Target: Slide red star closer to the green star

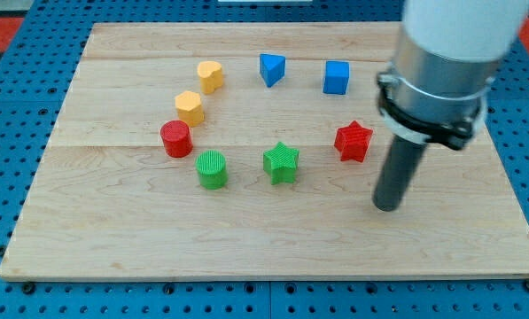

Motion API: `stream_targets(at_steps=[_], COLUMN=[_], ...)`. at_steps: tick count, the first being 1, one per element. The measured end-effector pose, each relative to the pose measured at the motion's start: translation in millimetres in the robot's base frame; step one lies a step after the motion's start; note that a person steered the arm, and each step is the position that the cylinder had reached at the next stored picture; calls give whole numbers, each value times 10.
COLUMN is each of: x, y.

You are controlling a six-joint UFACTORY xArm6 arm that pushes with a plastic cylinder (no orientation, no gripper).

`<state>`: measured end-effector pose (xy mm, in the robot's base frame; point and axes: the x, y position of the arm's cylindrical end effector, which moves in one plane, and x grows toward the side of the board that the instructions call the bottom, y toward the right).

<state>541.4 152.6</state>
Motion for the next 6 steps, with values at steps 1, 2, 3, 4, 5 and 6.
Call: stream_targets(at_steps=[1,2,3,4,5,6], x=[201,-328,-712,-983,-993,-997], y=[391,143,185,-52,-624,-761])
